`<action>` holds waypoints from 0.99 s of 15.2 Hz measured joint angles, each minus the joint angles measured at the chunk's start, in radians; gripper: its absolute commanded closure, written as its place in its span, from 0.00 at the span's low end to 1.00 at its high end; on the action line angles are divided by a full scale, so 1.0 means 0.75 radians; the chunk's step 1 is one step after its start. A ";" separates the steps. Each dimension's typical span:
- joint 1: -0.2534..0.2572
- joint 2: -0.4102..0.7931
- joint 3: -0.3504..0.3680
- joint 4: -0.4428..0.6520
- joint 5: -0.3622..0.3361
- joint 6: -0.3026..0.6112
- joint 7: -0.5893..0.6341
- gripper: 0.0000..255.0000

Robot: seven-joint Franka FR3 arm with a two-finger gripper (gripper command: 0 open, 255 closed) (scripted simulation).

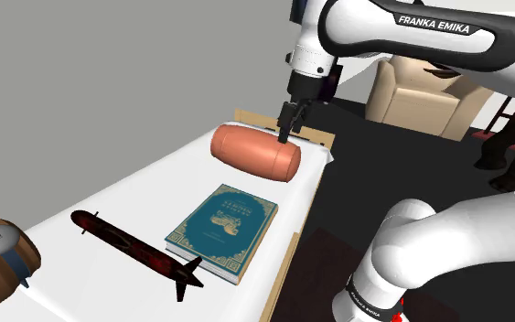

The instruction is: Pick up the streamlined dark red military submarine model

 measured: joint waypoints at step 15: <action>0.082 0.441 0.248 0.057 0.100 0.345 0.210 0.00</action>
